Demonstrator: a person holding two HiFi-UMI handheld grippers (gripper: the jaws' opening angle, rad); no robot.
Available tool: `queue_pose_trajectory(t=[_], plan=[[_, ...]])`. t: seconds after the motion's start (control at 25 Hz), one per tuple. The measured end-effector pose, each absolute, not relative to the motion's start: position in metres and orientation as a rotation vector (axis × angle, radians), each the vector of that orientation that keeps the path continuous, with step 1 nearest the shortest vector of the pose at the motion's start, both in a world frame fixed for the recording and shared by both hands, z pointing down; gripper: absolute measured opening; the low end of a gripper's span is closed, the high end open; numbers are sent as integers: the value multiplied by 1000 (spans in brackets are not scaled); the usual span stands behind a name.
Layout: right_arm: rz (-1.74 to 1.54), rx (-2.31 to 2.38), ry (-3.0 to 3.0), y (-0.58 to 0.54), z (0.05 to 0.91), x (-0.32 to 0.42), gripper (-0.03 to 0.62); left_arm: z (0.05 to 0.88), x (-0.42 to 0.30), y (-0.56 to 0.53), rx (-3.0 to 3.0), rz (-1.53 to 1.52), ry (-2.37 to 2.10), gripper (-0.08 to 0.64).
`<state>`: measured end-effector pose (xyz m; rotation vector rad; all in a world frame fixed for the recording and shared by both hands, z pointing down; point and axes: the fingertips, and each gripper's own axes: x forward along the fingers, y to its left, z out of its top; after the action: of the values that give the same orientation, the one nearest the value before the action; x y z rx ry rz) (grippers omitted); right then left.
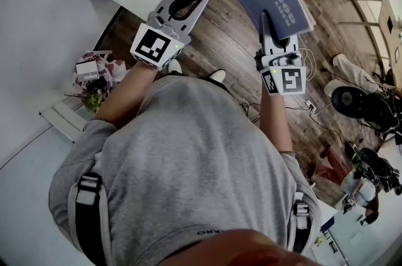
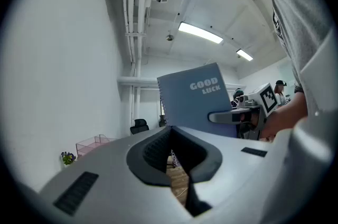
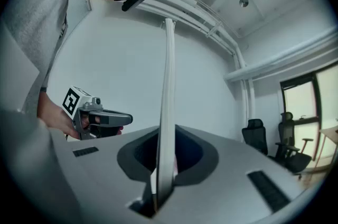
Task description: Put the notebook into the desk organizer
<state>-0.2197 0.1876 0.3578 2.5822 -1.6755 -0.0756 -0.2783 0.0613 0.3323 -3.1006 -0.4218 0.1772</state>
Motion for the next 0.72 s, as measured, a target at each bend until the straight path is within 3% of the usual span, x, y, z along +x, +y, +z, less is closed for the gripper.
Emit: queue_pose_trajectory(t=[0.72], plan=[[-95,2575,-1774,190,348,-225,38,341,-272,74,-3135,157,-406,20]])
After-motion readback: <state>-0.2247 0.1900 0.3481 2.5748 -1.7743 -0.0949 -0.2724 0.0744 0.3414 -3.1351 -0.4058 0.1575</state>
